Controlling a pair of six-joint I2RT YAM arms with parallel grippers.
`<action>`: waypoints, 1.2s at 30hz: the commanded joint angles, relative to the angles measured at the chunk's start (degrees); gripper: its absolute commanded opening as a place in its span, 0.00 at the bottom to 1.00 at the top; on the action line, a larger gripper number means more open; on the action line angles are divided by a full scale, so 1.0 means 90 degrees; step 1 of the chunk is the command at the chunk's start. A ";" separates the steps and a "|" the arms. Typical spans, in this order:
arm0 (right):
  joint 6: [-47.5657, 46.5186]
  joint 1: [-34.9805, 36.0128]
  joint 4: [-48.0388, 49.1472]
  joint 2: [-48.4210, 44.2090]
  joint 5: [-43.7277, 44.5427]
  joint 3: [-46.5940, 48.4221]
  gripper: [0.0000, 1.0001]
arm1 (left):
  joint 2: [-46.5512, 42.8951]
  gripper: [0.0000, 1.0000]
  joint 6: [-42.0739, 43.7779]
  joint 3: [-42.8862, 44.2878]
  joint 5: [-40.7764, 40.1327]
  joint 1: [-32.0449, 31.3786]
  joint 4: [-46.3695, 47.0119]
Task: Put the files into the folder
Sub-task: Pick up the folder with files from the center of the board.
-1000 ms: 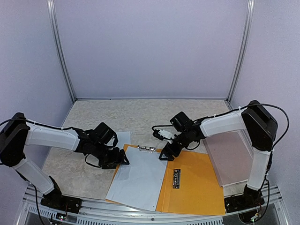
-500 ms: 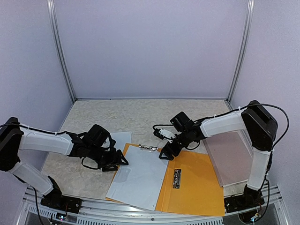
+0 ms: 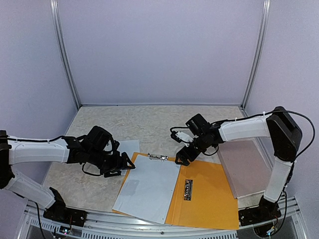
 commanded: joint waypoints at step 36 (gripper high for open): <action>-0.0729 -0.1398 -0.1836 0.0452 -0.2504 -0.0307 0.39 | 0.1608 0.86 -0.0436 0.0149 -0.1509 -0.1045 -0.0573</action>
